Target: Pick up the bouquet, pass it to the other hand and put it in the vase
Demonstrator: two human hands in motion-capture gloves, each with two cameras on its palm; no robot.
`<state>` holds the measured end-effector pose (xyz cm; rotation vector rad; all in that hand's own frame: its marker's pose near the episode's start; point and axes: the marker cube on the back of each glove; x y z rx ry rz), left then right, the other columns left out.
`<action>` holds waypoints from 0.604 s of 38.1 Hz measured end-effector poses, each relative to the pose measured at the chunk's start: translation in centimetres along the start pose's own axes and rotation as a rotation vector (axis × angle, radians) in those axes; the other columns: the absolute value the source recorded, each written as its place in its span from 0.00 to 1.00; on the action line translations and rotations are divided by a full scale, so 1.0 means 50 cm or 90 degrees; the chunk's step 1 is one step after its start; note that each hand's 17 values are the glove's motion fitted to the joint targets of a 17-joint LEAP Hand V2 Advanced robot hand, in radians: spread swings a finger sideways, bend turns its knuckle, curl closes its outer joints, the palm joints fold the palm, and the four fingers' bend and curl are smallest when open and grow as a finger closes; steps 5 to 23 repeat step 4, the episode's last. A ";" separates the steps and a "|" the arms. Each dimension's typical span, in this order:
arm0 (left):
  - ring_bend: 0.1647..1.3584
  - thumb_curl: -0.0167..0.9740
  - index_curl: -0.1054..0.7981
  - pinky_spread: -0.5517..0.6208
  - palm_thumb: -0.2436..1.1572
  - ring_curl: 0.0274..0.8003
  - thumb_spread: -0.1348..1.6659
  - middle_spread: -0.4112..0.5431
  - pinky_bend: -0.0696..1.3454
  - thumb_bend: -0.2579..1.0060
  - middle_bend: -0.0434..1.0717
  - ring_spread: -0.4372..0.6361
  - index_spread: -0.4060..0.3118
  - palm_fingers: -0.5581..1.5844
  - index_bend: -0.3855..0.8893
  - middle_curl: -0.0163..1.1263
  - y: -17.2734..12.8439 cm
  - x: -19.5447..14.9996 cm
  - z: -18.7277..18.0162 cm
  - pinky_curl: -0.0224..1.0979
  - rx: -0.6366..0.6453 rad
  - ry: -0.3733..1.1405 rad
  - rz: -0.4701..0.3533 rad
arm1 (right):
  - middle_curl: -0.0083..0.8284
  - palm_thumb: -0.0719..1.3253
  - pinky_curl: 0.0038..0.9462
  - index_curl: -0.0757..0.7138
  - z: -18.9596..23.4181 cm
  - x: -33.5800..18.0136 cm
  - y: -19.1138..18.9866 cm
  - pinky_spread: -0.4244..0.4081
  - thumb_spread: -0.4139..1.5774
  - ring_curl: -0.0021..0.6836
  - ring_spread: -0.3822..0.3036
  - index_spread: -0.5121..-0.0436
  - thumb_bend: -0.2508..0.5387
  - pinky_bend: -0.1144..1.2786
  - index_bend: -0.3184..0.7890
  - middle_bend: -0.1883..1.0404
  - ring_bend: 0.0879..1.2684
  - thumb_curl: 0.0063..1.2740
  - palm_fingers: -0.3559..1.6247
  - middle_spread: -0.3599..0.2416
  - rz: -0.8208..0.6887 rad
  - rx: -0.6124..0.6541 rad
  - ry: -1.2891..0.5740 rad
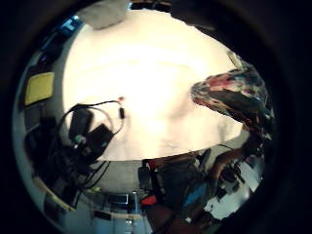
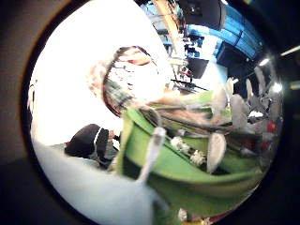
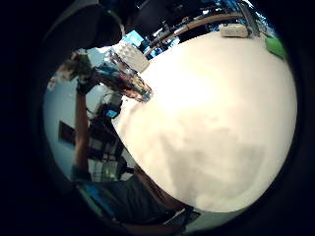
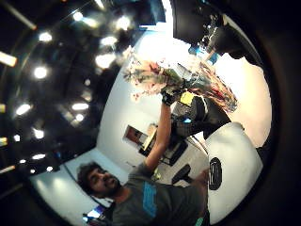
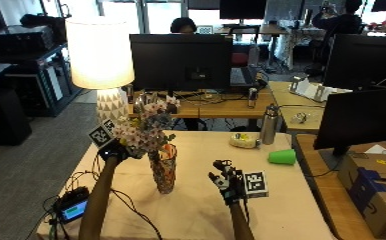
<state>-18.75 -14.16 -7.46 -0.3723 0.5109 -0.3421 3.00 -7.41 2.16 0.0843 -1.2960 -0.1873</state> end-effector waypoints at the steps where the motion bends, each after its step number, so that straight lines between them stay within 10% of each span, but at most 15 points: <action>1: 0.41 0.41 0.24 0.91 0.67 0.38 0.53 0.84 0.50 0.19 0.25 0.87 0.75 0.26 0.42 0.27 -0.001 -0.007 -0.005 0.34 0.012 -0.019 -0.011 | 0.57 0.69 0.33 0.49 0.000 0.000 0.001 0.85 0.69 0.62 0.33 0.45 0.29 0.20 0.41 0.41 0.26 0.42 0.63 0.30 0.016 0.000 0.003; 23: 0.42 0.41 0.26 0.91 0.68 0.38 0.53 0.80 0.47 0.19 0.25 0.85 0.71 0.28 0.43 0.28 -0.005 -0.018 -0.014 0.33 0.038 -0.047 -0.031 | 0.57 0.69 0.33 0.49 0.001 -0.001 0.004 0.86 0.69 0.62 0.33 0.45 0.29 0.20 0.41 0.41 0.26 0.42 0.63 0.30 0.039 0.000 0.008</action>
